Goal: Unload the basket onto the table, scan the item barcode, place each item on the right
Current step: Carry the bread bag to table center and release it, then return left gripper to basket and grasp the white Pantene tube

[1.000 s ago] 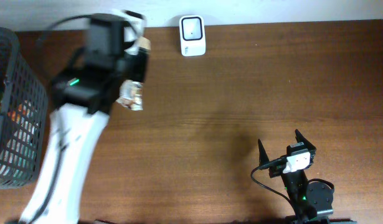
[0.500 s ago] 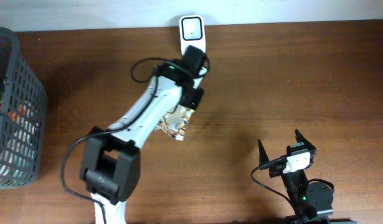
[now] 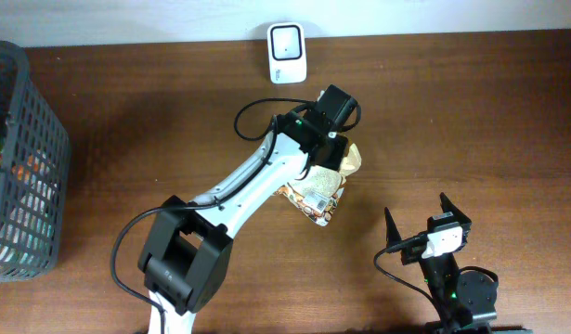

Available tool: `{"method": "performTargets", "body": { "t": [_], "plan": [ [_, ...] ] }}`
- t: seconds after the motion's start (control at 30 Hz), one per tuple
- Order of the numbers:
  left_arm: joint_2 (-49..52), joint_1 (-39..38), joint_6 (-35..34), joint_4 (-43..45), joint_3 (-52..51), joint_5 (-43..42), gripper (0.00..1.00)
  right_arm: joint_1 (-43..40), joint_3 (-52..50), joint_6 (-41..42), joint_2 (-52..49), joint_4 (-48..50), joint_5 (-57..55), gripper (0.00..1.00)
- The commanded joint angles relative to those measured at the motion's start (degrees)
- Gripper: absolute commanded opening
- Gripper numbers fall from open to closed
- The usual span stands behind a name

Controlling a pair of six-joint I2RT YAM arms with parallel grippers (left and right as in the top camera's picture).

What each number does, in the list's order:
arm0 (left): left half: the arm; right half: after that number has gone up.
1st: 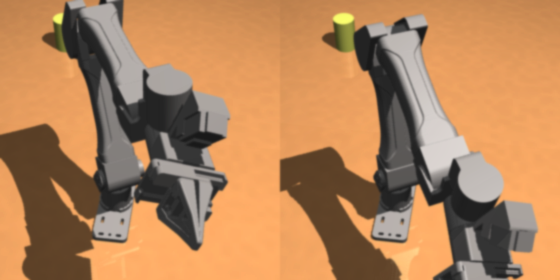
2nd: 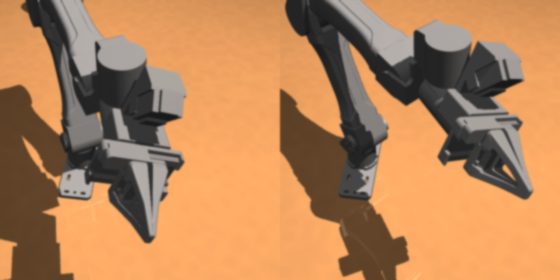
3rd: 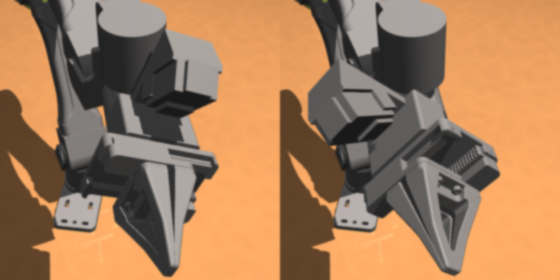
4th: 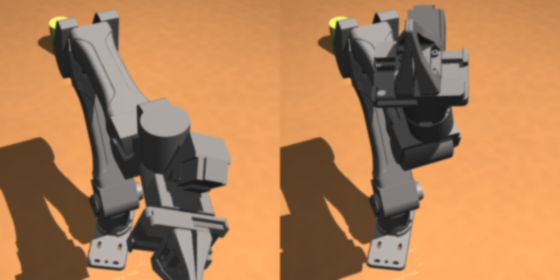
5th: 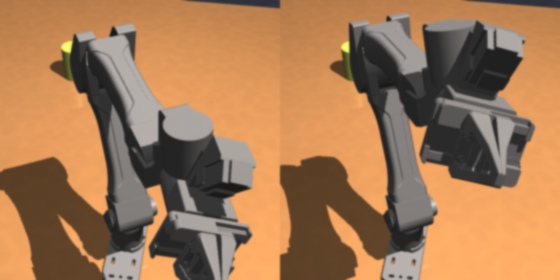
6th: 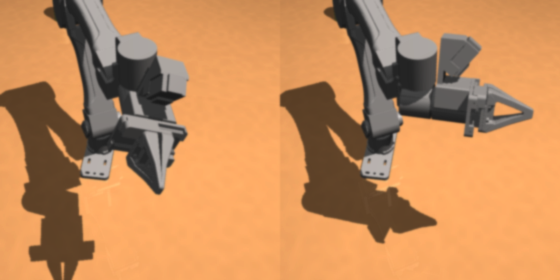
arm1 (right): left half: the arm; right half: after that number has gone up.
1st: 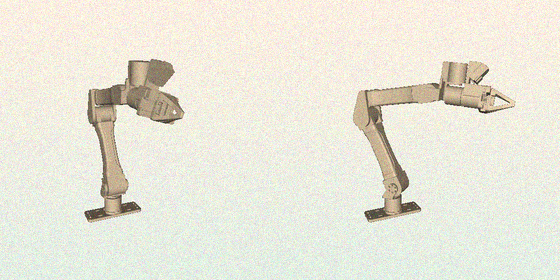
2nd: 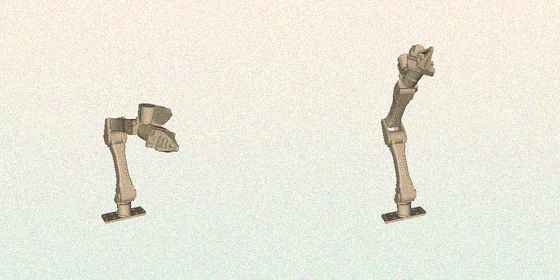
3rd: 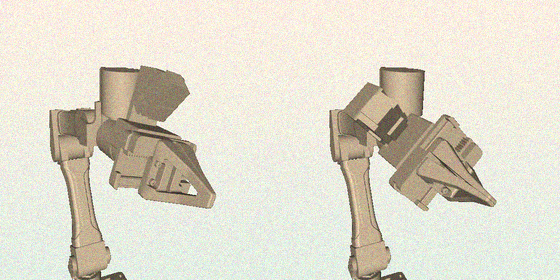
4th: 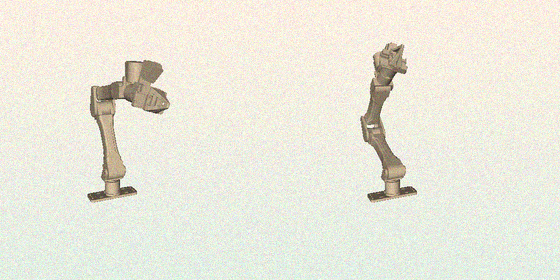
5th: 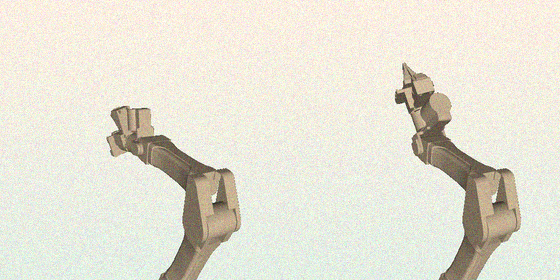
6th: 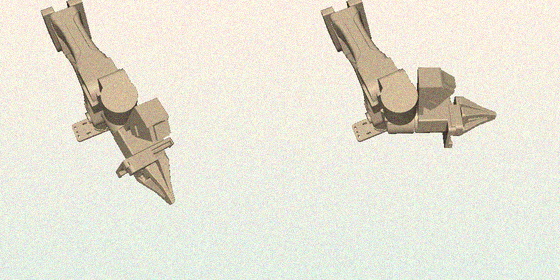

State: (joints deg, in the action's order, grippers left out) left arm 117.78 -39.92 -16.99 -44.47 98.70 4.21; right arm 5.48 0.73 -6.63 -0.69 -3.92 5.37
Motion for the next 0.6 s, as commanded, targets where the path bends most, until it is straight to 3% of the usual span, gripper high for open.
{"method": "performTargets", "body": {
  "t": [0.0, 0.13, 0.37, 0.57],
  "plan": [
    [-0.37, 1.42, -1.38, 0.42, 0.61, -0.28, 0.99, 0.5, -0.42, 0.0, 0.26, -0.2, -0.52, 0.98],
    [-1.11, 5.31, -0.72, -0.7, 5.4, -0.37, 0.99, 0.5, -0.42, 0.0, 0.26, -0.2, -0.52, 0.98],
    [-9.62, 17.05, 11.76, -9.35, 19.52, -0.31, 0.99, 0.5, -0.42, 0.0, 0.26, -0.2, -0.52, 0.98],
    [-17.73, 34.71, 11.89, -14.21, 24.11, -0.37, 0.99, 0.5, -0.42, 0.0, 0.26, -0.2, -0.52, 0.98]
  ]
}}
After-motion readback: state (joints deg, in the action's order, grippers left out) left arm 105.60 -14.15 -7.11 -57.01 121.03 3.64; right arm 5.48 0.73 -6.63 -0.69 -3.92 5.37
